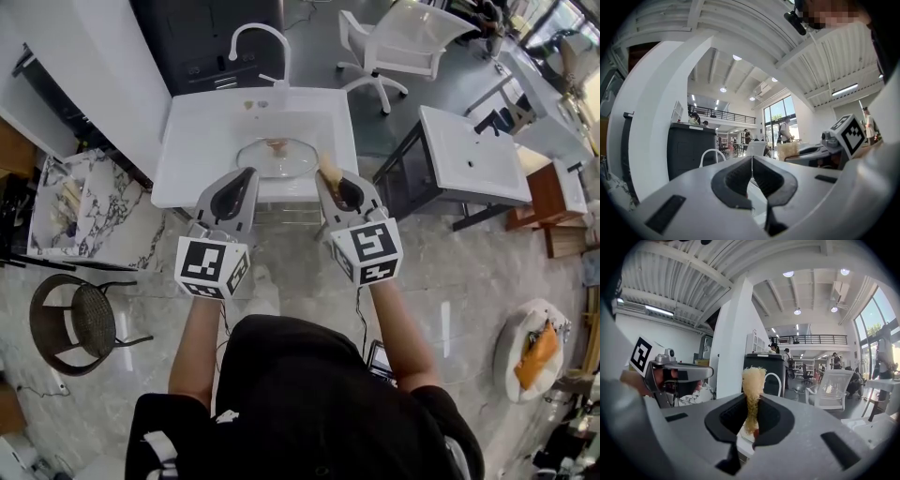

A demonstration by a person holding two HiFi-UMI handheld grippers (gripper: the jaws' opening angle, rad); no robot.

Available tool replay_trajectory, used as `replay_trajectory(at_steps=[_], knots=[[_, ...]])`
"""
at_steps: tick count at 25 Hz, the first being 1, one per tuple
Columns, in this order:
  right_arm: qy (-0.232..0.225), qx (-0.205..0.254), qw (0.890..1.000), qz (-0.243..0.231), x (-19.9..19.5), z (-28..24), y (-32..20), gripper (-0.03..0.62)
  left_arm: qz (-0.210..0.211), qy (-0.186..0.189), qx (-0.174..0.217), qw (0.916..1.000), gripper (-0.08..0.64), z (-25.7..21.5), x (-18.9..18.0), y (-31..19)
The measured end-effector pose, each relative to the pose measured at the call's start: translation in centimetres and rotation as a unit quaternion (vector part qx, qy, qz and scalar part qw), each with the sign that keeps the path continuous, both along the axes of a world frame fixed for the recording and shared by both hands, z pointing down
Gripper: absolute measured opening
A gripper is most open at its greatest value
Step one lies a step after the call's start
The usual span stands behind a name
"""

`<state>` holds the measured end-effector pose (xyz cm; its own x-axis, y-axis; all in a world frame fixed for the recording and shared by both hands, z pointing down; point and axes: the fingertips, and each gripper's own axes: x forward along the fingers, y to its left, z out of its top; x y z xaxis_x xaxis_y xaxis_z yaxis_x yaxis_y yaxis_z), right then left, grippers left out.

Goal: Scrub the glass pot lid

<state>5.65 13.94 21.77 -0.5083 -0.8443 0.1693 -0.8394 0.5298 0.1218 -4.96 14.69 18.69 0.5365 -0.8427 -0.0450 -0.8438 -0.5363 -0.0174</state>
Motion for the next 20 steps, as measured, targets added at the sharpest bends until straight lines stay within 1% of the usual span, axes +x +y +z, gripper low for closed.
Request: replay_trajectory(at_steps=[4,10,20], knots=[[0.000,-0.006,1.000,0.004,-0.4,0.0,-3.3,0.009,0.011,-0.003,-0.009,0.9999,0.006,0.1,-0.3,-3.7],[0.004,-0.021,1.000,0.014,-1.1,0.7,-8.3,0.010,0.025,0.001,-0.008,0.9997,0.006,-0.1,-0.8,-8.8],[0.014,-0.043,0.999,0.020,-4.5,2.1,-15.3,0.009,0.035,0.004,-0.030,0.9989,0.006,1.4,-4.2,-16.3]])
